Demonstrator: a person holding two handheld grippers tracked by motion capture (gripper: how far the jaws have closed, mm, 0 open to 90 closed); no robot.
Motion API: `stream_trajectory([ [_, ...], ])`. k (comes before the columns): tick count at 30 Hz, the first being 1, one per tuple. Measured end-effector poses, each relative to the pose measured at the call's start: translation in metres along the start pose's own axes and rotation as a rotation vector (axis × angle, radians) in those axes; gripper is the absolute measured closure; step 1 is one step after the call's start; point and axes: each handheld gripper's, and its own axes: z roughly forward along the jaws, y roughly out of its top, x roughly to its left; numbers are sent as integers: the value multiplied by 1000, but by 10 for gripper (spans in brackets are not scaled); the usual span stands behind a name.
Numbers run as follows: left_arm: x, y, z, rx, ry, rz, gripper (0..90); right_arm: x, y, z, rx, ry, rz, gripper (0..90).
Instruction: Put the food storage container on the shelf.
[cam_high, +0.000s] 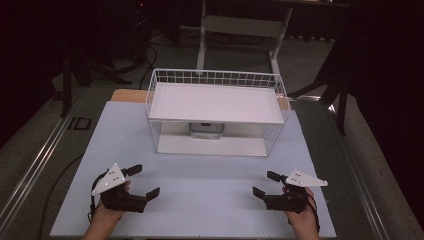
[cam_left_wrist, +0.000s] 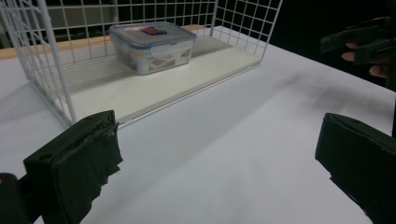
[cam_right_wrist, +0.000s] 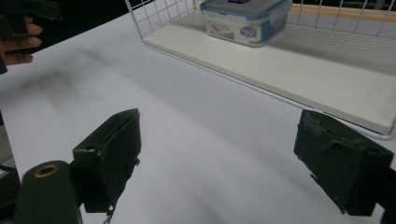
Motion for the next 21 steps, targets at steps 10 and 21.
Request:
stream_trajectory([
  [10,0,-6,7,48,36,7,7,-8,-11,8,75,-55,2,149],
  [21,6,-12,8,98,136,-18,7,-16,-9,6,64,-111,42,149],
])
